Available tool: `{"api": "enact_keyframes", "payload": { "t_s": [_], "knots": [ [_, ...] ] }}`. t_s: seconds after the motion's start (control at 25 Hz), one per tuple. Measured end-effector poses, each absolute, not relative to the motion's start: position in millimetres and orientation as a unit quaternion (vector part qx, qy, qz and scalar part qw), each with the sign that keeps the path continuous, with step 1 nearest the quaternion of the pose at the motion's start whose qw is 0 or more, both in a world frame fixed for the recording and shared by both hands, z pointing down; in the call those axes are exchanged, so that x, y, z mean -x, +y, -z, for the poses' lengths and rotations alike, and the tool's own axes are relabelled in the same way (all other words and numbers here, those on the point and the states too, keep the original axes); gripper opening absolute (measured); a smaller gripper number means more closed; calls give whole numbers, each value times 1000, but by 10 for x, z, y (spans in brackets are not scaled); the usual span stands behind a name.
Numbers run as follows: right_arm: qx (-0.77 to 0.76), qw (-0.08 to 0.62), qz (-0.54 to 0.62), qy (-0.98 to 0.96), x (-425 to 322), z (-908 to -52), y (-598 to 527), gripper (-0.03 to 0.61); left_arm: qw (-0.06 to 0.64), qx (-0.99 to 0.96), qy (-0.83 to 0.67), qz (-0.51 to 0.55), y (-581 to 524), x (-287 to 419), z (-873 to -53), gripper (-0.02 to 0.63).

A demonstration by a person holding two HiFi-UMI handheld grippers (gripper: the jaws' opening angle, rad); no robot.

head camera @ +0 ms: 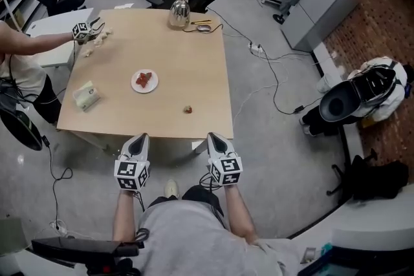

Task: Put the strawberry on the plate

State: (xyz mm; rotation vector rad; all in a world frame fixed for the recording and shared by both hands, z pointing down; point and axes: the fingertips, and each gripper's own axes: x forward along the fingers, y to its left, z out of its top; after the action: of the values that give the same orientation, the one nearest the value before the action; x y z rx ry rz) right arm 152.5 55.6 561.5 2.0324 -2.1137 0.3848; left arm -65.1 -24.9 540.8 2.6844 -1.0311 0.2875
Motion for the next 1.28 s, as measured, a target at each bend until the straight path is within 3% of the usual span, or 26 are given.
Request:
{"api": "enact_keyframes", "payload": {
  "t_s": [0.72, 1.28],
  "knots": [
    [-647, 122, -143, -739, -1587, -5827, -177, 6, 160, -900, -390, -109, -745, 633, -5638, 18],
    [-591, 181, -205, -759, -1696, -6581, -774, 8, 206, -876, -411, -148, -1175, 456, -6121, 18]
  ]
}}
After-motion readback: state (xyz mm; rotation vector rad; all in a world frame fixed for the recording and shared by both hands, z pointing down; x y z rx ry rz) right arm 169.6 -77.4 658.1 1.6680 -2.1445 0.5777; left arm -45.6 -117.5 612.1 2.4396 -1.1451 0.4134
